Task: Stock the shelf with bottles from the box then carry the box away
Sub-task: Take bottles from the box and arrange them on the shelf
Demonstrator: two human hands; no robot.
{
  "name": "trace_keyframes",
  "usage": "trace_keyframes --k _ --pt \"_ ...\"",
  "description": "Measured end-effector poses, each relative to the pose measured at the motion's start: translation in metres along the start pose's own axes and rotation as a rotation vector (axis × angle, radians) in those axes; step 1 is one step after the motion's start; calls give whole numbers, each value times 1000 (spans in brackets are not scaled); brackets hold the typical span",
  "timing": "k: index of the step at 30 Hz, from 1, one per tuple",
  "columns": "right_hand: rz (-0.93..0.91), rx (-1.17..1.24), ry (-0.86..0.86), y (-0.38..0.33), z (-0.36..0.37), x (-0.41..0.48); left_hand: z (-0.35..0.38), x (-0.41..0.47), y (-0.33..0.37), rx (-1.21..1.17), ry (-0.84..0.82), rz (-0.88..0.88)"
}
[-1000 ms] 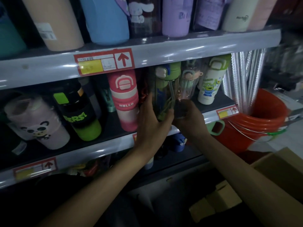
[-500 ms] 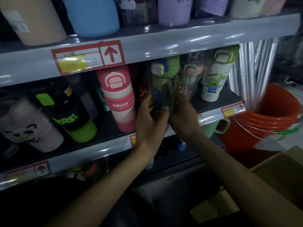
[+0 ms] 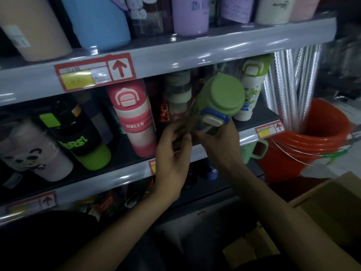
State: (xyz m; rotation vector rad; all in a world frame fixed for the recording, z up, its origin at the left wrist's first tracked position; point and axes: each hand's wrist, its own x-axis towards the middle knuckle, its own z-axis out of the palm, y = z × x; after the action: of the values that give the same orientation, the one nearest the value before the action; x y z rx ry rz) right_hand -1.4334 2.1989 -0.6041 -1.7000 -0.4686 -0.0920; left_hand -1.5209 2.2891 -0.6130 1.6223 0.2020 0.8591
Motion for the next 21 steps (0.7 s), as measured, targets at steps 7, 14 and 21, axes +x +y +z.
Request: trace_keyframes --k 7,14,21 --pt "4 -28 6 -7 -23 -7 5 6 -9 100 15 -29" --pt "98 -101 -36 -3 -35 -14 12 23 -32 203 122 -106" --pt "202 -166 -92 6 -37 -14 24 45 -47 321 250 -53"
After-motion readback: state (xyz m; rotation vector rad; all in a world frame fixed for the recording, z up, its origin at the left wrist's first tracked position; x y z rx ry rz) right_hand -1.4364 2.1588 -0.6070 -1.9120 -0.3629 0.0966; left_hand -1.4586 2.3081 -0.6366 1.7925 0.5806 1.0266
